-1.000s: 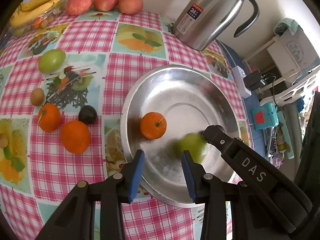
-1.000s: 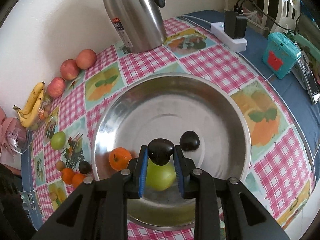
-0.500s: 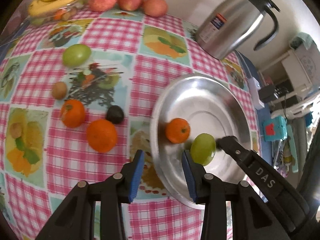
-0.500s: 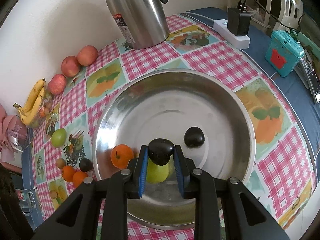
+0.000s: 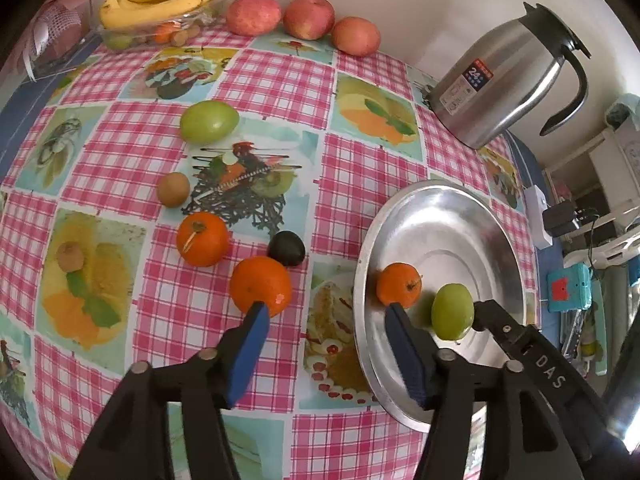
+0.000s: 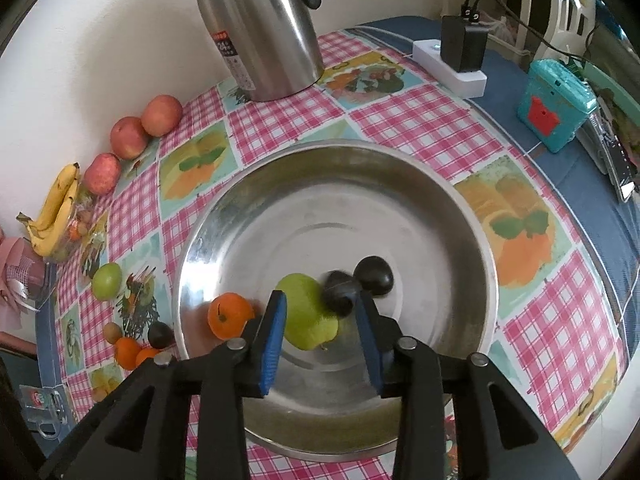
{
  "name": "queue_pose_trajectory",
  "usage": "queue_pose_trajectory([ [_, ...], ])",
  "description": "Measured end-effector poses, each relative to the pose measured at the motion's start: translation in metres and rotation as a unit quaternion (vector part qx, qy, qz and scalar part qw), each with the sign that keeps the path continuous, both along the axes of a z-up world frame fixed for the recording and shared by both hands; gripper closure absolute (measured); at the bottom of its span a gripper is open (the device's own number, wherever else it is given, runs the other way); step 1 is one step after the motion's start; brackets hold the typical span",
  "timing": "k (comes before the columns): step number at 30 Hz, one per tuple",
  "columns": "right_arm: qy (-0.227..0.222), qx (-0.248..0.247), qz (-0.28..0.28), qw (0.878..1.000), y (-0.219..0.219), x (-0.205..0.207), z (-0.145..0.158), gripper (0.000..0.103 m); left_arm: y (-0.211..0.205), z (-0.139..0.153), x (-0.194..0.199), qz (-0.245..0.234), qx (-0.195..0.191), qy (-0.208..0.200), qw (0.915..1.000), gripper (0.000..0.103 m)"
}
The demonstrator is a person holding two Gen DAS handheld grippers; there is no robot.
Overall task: Organize fruits
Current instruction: 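Open the left gripper to drop the green apple while the right drops the plum into the plate, then withdraw both open tools from the plate back toward the fruit row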
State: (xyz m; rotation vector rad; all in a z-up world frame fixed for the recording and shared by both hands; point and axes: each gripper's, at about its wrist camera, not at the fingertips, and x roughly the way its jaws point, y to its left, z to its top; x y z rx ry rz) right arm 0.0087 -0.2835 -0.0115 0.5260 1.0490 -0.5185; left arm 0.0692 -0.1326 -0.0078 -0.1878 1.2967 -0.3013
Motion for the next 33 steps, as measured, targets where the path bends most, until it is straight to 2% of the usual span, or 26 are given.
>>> queue_pose_trajectory([
  [1,-0.001,-0.004,-0.002,1.000,0.000,-0.001,0.001,0.063,0.001,0.000,0.000,0.001,0.004,-0.001,1.0000,0.028],
  [3,-0.002,-0.011,-0.006,1.000,-0.001,-0.002,0.003,0.047,0.003,0.000,0.001,0.006,0.012,-0.004,0.9999,0.026],
  [7,-0.005,-0.021,-0.008,1.000,-0.002,-0.003,0.005,0.037,0.007,-0.002,0.003,0.021,0.025,-0.008,0.9994,0.009],
  [13,-0.006,-0.029,0.000,1.000,0.001,-0.002,0.005,0.027,0.022,-0.003,0.008,0.059,0.034,-0.016,0.9975,0.000],
  [15,-0.006,-0.031,0.002,0.999,0.002,-0.002,0.005,0.022,0.029,-0.004,0.010,0.074,0.040,-0.019,0.9963,0.000],
  [19,-0.009,-0.034,0.012,0.999,0.004,0.000,0.006,0.021,0.041,-0.003,0.013,0.101,0.055,-0.029,0.9929,0.000],
  [21,-0.009,-0.035,0.018,0.999,0.005,0.001,0.005,0.009,0.048,-0.001,0.014,0.119,0.067,-0.035,0.9900,0.000],
  [22,-0.009,-0.037,0.023,0.999,0.007,0.002,0.005,0.008,0.051,-0.001,0.015,0.124,0.068,-0.039,0.9892,0.000],
  [28,-0.014,-0.053,0.051,0.997,0.019,0.008,0.009,0.007,0.067,0.006,0.018,0.147,0.080,-0.066,0.9837,0.000],
  [33,-0.024,-0.073,0.081,0.994,0.032,0.012,0.014,0.007,0.073,0.014,0.022,0.148,0.114,-0.097,0.9776,0.000],
])
